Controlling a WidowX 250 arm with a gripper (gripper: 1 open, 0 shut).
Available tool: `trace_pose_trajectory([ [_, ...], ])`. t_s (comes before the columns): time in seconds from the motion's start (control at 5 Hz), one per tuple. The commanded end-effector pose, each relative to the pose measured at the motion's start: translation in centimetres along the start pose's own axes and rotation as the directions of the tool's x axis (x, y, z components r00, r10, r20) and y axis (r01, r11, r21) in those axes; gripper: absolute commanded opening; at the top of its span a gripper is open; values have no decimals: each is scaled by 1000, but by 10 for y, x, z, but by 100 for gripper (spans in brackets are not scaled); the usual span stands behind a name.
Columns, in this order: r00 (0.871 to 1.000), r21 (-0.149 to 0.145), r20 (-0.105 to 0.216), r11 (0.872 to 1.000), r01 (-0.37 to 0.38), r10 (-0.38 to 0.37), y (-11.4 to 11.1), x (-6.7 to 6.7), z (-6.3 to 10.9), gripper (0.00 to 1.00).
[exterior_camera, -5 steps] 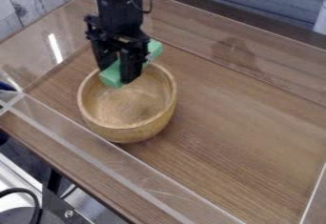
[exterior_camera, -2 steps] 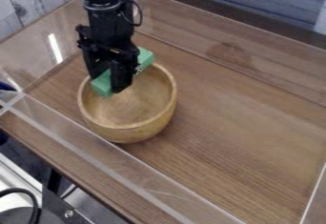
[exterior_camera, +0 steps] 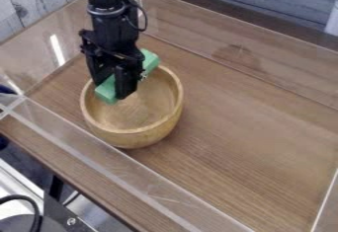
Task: Put the green block in the brown bowl
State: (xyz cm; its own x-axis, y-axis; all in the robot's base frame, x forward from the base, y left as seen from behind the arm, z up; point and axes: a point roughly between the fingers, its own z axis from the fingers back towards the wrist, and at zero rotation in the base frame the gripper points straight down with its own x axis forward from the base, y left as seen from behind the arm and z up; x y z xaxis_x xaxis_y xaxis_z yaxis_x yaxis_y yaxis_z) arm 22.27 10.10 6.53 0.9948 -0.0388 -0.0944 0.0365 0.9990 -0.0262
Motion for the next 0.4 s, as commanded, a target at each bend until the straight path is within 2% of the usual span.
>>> trace_pose_trajectory([
  [0.0, 1000, 12, 23, 1000, -6, 6, 4, 3, 5, 0],
  [0.2, 1000, 8, 20, 1000, -7, 7, 3, 3, 4, 0],
])
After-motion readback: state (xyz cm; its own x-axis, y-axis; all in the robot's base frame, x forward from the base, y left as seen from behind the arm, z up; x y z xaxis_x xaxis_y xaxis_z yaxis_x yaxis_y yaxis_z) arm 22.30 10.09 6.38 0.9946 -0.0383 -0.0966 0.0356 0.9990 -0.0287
